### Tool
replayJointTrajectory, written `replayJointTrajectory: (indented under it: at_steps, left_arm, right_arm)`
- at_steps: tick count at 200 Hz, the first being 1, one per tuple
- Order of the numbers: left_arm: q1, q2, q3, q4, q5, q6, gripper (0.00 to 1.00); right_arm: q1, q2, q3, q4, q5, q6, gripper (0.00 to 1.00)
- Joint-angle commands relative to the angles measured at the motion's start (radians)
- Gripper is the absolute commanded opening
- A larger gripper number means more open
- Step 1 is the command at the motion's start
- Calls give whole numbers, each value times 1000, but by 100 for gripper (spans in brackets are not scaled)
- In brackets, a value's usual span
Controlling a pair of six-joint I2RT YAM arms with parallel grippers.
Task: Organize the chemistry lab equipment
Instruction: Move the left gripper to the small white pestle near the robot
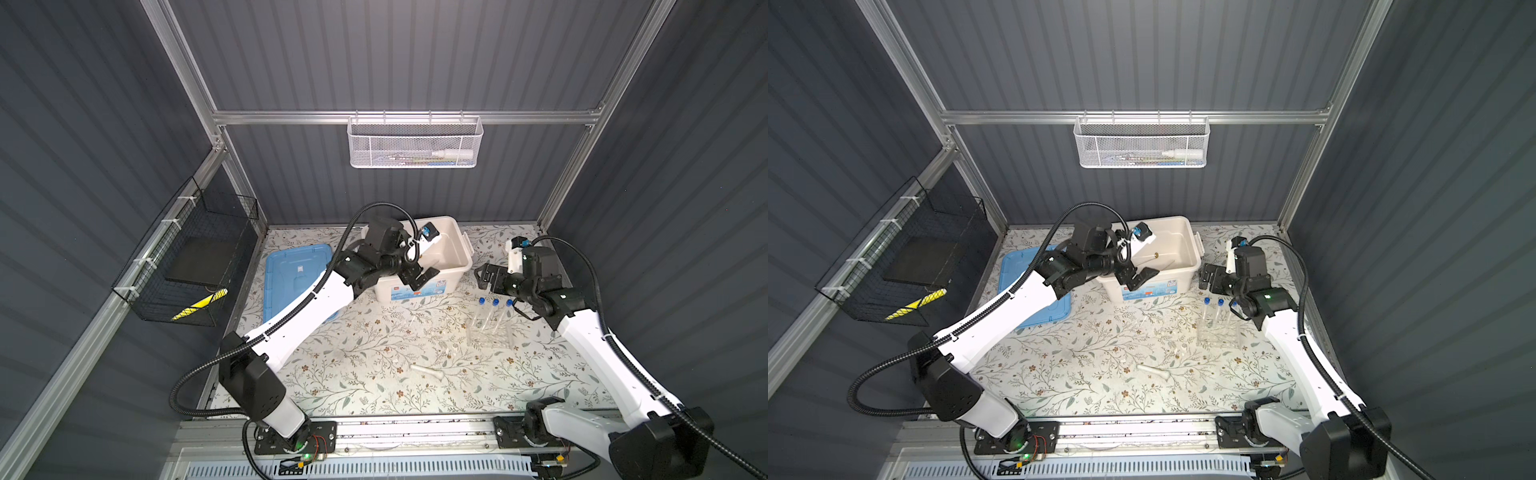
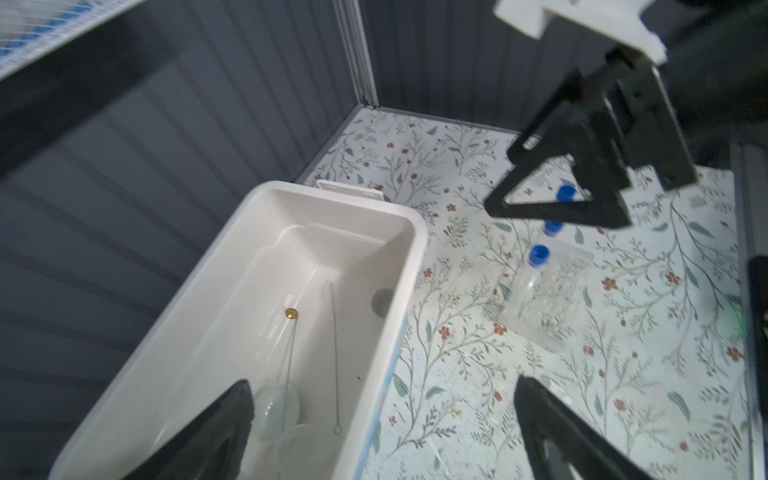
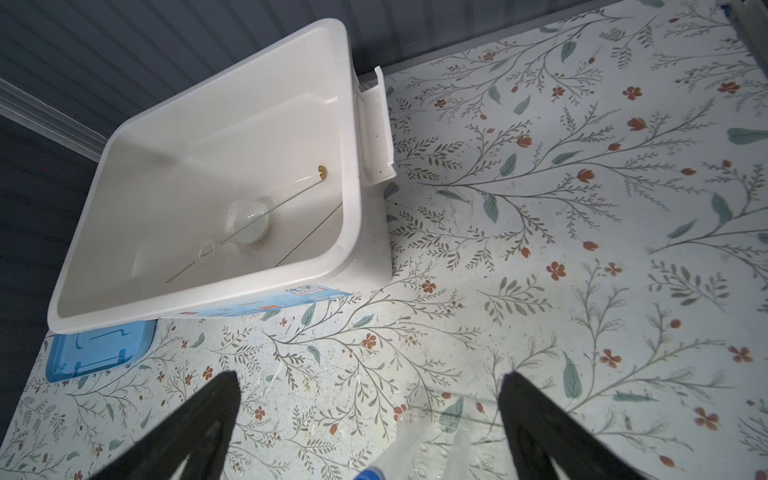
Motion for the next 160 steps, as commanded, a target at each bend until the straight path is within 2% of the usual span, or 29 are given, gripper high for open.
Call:
replayJointTrajectory:
  at_steps: [1, 12, 34, 61, 105, 130, 160]
  left_arm:
    - [-60, -70, -131, -22, -13, 35, 100]
    - [-94, -101, -202, -19, -15, 17, 100]
    - [-164, -142, -340, 3, -105, -17, 100]
    - [-255, -146, -459, 57, -148, -102, 100]
    - [-356, -78, -535, 121, -162, -196, 97]
    - [-400, -18, -548, 119, -185, -186, 93]
    - [-403, 49, -547, 129, -183, -177, 84]
  right_arm:
    - [-4, -28, -3, -21, 27, -13, 99]
    - [-4, -28, -2, -27, 31, -14, 99]
    - [-5, -29, -1, -31, 34, -14, 99]
    - [-6, -25, 5, -38, 38, -13, 99]
    - [-6, -35, 7, -48, 47, -12, 99]
    - [-6, -43, 4, -58, 61, -16, 99]
    - [-6, -47, 10, -64, 65, -17, 99]
